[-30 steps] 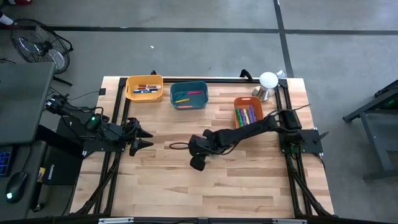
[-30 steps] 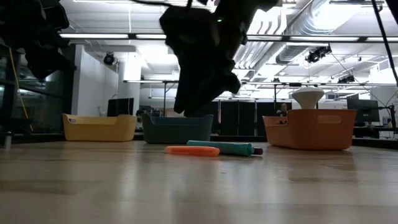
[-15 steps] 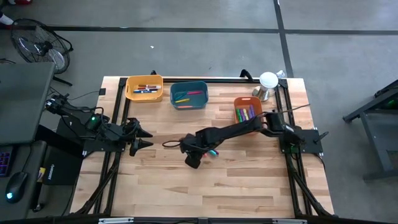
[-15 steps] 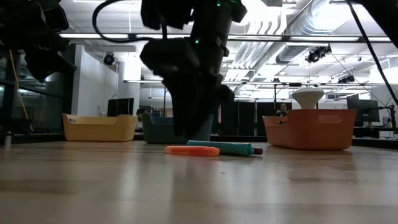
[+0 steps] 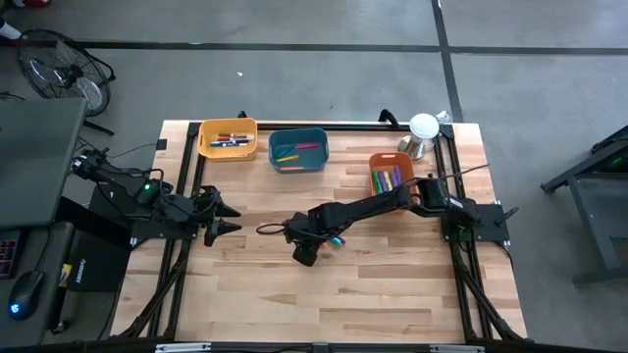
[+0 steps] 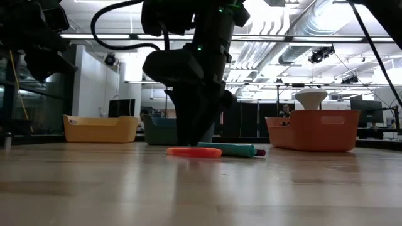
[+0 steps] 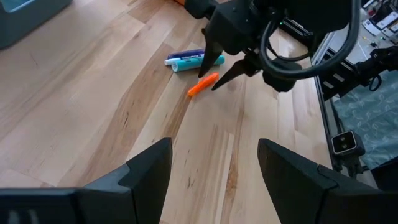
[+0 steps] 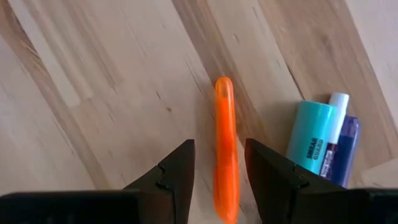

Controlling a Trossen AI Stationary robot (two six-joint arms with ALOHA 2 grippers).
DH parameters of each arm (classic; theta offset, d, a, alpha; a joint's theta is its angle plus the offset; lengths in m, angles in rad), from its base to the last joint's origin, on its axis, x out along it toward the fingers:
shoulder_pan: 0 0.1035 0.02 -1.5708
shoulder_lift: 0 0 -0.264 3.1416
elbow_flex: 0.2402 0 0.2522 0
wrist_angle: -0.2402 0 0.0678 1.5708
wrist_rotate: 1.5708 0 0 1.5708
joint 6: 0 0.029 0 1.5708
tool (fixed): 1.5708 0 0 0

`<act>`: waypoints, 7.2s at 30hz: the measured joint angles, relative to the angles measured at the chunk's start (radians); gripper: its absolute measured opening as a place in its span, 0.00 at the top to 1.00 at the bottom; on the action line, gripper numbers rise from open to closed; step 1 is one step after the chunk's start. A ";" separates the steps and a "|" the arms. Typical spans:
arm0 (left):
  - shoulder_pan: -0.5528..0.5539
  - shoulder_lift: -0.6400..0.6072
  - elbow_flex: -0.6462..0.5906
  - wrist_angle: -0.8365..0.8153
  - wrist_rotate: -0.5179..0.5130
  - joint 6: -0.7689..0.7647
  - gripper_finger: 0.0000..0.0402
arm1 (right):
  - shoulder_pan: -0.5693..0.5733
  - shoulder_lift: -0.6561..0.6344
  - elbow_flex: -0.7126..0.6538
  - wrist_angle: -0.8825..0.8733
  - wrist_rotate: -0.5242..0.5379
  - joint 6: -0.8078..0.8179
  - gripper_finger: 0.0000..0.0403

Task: Pick & Place Markers
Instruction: Put the orange pen into the blue bin, then put the blue highlighter pen into the orange bin

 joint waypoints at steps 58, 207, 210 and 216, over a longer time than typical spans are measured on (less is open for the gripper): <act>0.000 0.000 0.000 -0.031 0.030 -0.004 0.42 | 0.046 0.094 0.002 0.017 -0.051 -0.245 0.92; 0.000 0.000 0.000 -0.053 0.019 -0.149 0.42 | -0.397 -0.063 0.507 -0.490 -0.507 -0.325 0.75; 0.000 0.000 0.000 -0.055 0.019 -0.149 0.42 | -0.345 -0.063 0.507 -0.489 -0.480 -0.289 0.75; 0.000 0.000 0.000 -0.068 0.021 -0.149 0.42 | -0.229 -0.063 0.507 -0.498 -0.372 -0.258 0.75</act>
